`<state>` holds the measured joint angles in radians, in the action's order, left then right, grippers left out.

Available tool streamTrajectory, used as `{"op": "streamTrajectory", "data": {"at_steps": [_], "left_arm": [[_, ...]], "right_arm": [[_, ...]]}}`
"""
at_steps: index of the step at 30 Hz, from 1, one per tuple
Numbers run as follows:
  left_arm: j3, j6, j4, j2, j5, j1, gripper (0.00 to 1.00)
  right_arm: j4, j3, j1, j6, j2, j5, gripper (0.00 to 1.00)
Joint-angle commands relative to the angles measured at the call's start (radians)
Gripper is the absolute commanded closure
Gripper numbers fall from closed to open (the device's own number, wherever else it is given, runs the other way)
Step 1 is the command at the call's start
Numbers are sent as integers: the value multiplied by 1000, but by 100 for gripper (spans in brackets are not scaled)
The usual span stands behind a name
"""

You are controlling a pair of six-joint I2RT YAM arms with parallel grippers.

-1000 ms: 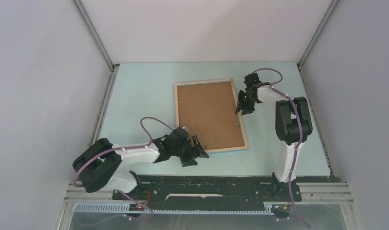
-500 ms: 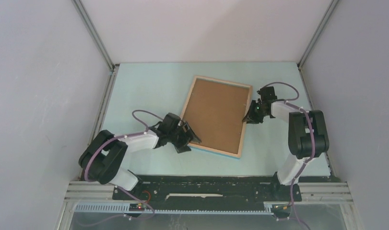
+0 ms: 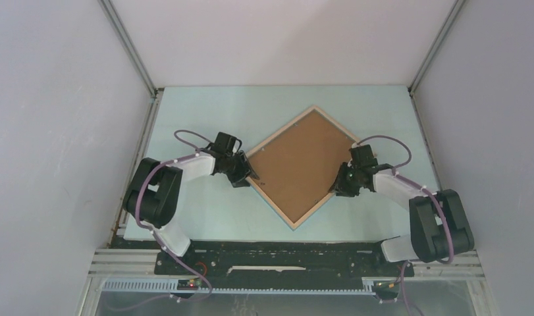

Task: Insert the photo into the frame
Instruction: Adjust the photo frame at the center of the board, then install the photo frame at the center of the board.

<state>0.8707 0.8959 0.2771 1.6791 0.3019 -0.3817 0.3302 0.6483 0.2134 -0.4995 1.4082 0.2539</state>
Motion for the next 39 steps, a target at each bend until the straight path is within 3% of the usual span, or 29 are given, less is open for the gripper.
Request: {"op": "streamTrajectory", "data": {"at_steps": [1, 4, 6, 9, 12, 15, 18, 22, 39], "left_arm": [[66, -131, -14, 62, -85, 13, 50], [59, -158, 3, 47, -125, 16, 53], [58, -185, 22, 38, -148, 18, 52], [57, -211, 23, 34, -169, 20, 40], [55, -217, 12, 38, -171, 23, 37], [44, -209, 1, 41, -165, 36, 45], [-4, -195, -58, 20, -151, 57, 53], [-21, -189, -86, 20, -139, 70, 62], [-52, -171, -137, 8, -144, 73, 84]], "right_arm": [[173, 73, 153, 65, -75, -82, 57], [252, 207, 199, 124, -117, -304, 45], [237, 283, 206, 160, -110, -307, 43], [128, 365, 210, 149, -12, -89, 41], [-3, 440, 249, 77, 150, 155, 44], [-110, 529, 324, 33, 292, 244, 45], [-206, 596, 363, -26, 420, 350, 53], [-270, 646, 394, -70, 542, 386, 59], [-295, 677, 415, -70, 715, 375, 62]]}}
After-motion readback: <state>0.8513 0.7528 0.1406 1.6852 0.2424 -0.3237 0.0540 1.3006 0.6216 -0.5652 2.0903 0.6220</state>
